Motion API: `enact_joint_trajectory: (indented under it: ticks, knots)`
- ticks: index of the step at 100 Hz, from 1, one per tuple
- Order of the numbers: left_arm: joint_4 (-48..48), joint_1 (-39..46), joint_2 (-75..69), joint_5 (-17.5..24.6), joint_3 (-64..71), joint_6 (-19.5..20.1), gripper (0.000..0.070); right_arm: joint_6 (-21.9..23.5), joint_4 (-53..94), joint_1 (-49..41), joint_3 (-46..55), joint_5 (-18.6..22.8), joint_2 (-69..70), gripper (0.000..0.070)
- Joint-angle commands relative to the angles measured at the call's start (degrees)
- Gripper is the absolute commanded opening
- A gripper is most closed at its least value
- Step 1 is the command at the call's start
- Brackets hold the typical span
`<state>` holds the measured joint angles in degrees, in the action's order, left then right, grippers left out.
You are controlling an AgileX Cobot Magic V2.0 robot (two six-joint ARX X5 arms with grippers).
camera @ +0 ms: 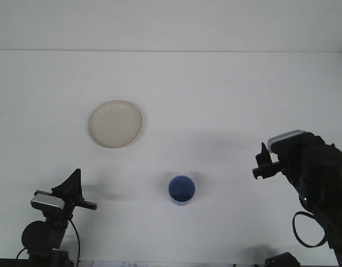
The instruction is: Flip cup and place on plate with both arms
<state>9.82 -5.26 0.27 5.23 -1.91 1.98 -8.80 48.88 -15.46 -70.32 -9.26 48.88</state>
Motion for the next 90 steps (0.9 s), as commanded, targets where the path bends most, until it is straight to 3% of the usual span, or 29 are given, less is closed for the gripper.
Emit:
enact_joint_trajectory:
  ticks: [1,23,44,47,55,63,68,90]
  knots:
    - [0.57,0.00,-0.04,-0.20,1.09,-0.04,0.0013,1.66,-4.87,1.27,4.90,0.24,-4.50,0.0490]
    - [0.57,0.00,-0.04,-0.20,1.09,-0.04,0.0012,7.80,-14.40,4.81,22.43,0.68,-18.25,0.0491]
    - [0.57,0.00,-0.04,-0.20,1.09,-0.04,0.0013,13.97,-20.90,4.83,35.56,3.91,-25.99,0.0478]
    - [0.57,0.00,-0.04,-0.20,1.09,-0.04,0.0013,14.58,-22.01,4.81,37.00,3.85,-26.73,0.0449]
    - [0.57,0.00,-0.04,-0.20,1.09,-0.04,0.0013,17.66,-25.40,4.81,39.47,3.87,-28.57,0.0281]
    - [0.57,0.00,-0.04,-0.20,1.09,-0.04,0.0012,16.76,-27.47,4.83,39.82,3.54,-29.09,0.0089]
    - [0.57,0.00,-0.04,-0.20,1.09,-0.04,0.0013,15.54,-28.76,4.83,39.82,3.37,-29.09,0.0010]
    - [0.57,0.00,-0.04,-0.20,1.09,-0.04,0.0013,13.64,-30.01,4.83,39.82,3.28,-29.07,0.0000]
